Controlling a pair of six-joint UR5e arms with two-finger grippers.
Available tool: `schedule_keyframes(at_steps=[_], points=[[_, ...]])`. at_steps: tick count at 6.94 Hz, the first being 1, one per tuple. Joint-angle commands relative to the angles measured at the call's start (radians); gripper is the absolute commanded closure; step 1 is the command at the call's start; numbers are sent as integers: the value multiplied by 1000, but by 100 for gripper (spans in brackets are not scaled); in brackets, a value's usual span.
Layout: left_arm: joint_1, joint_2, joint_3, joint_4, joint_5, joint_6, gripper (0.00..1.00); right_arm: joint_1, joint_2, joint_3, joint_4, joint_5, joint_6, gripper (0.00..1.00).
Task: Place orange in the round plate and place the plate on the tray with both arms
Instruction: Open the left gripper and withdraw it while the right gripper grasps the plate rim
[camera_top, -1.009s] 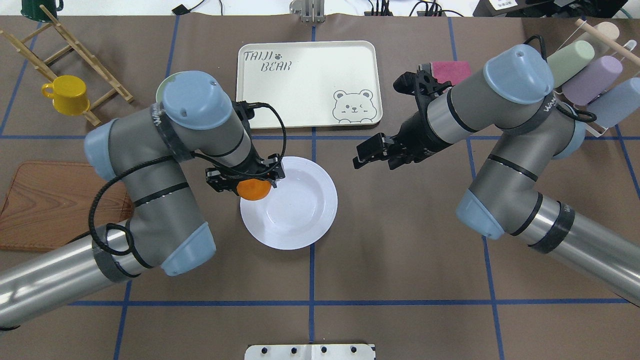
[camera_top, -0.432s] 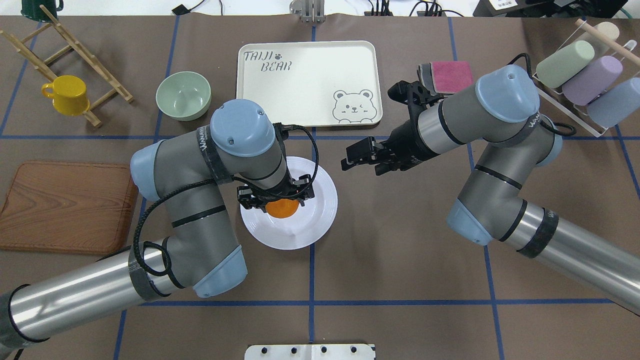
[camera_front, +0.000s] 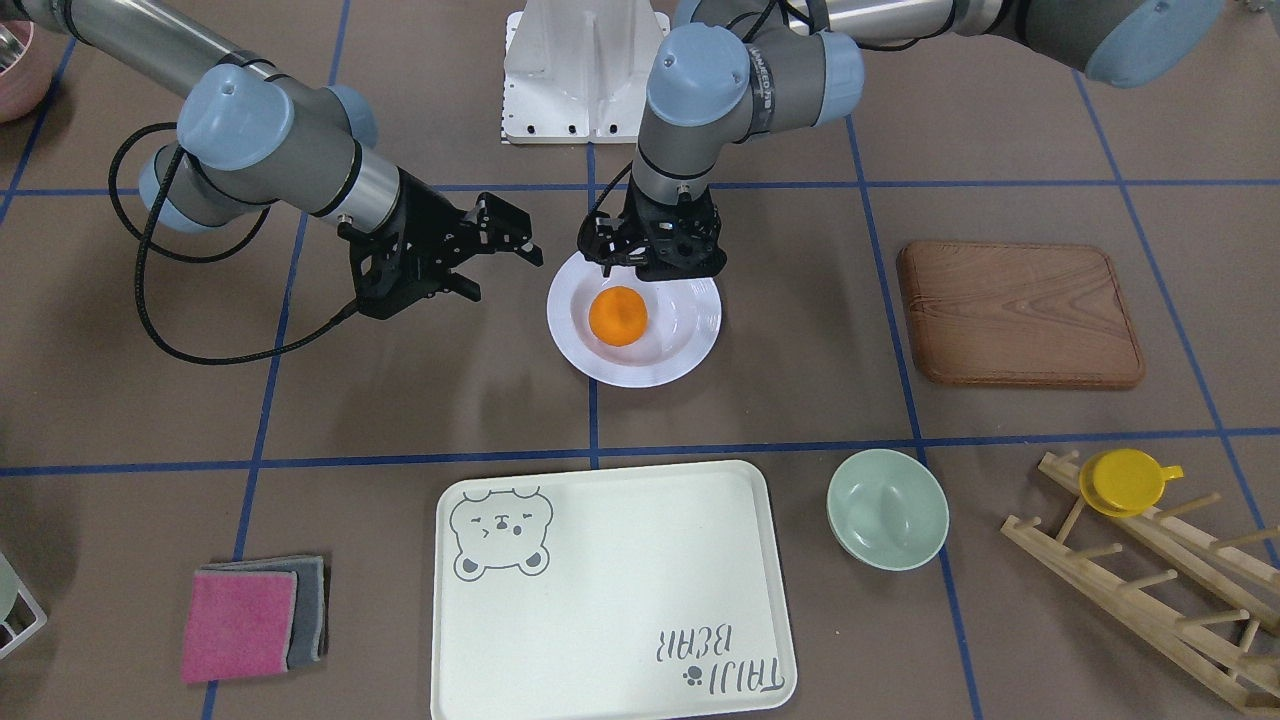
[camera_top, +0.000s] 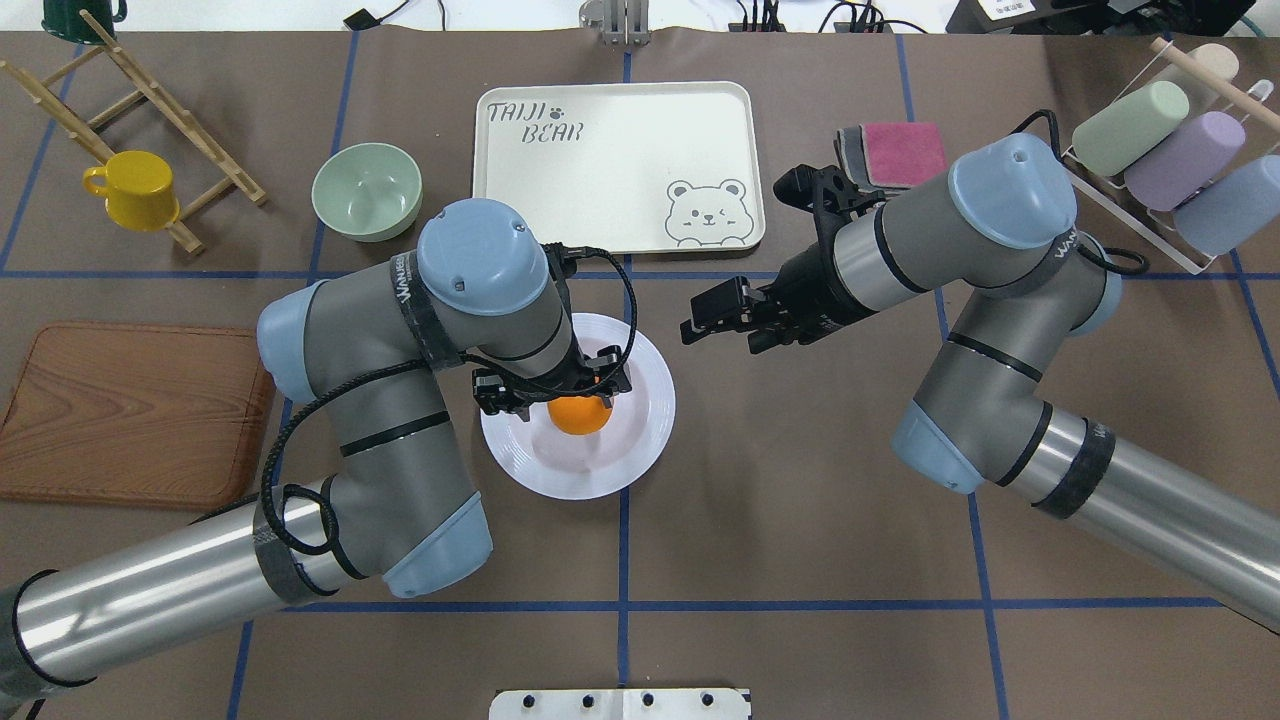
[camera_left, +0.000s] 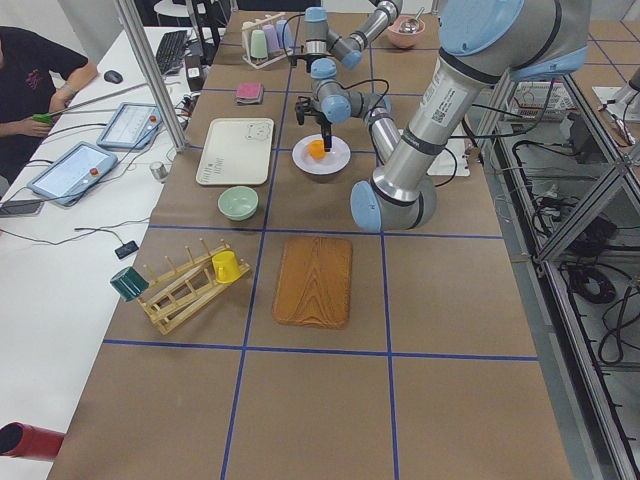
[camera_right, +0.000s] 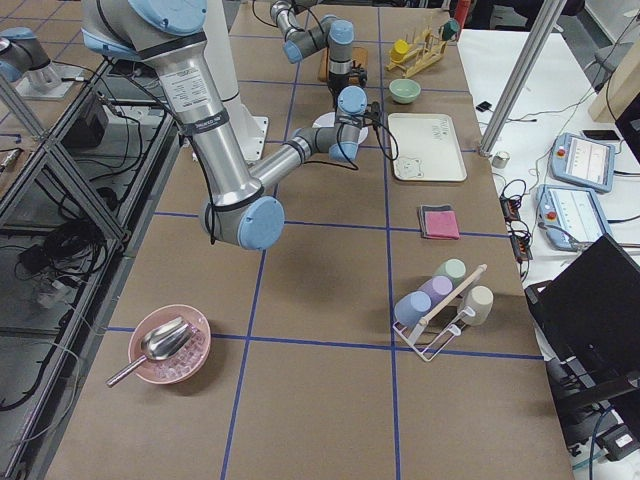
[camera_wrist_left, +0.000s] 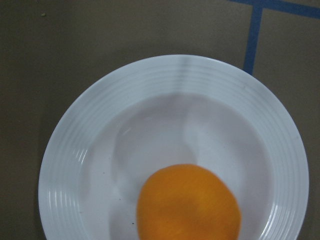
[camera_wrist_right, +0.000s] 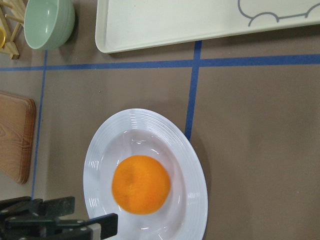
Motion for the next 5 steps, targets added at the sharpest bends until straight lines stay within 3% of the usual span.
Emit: schedule_keyframes(at_steps=[1,2,3,5], points=[[-105,166,-229,148,-50,226,1,-93,4,-1,61,-143,82,0],[-168,218,-278,236,-51,380,1,-104,-4,-3,75,-148,81,0],[-227,270,-281,241,-52,483,1,-102,-15,-33,151,-149,84,0],[-321,335,-266,238,-54,647,1,-105,-26,-174,483,-195,206,0]])
